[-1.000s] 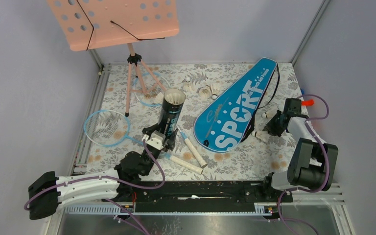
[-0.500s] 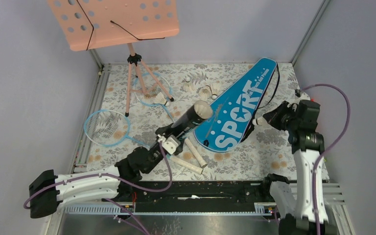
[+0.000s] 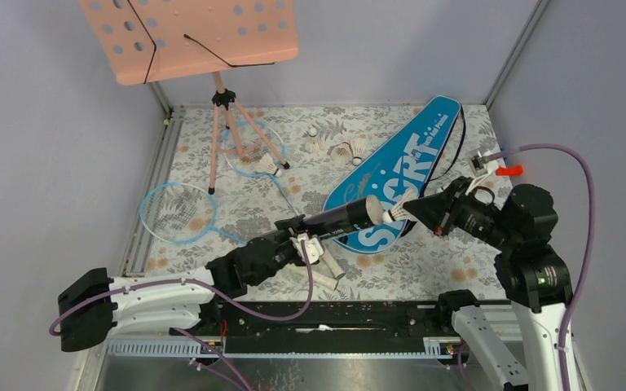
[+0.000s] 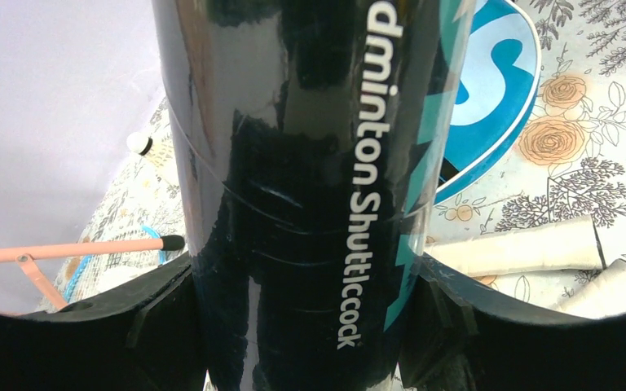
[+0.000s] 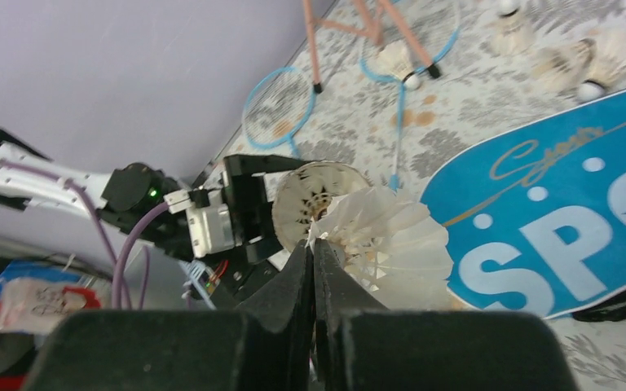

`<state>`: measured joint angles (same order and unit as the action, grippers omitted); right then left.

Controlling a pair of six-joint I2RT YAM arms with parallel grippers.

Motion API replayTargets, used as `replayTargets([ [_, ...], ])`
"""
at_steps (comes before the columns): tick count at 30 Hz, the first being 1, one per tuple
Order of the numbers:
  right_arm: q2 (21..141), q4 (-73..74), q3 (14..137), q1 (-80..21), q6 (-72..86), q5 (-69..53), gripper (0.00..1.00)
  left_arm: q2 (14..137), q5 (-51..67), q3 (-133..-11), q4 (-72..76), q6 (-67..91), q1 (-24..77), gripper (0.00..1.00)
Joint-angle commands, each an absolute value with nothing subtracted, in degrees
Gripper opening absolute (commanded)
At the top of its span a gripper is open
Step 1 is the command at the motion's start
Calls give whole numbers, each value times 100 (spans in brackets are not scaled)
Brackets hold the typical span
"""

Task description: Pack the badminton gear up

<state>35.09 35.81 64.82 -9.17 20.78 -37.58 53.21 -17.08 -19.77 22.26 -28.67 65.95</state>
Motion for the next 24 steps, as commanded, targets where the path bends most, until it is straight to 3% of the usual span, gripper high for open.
replayTargets([
  [1, 3745, 3024, 6338, -1214, 2303, -4314, 0, 5358, -1491, -2303, 2546, -2911, 6592, 12],
  [24, 5251, 1462, 5391, -3812, 3126, -3095, 0, 5177, -1427, -1775, 3741, -2650, 6592, 12],
])
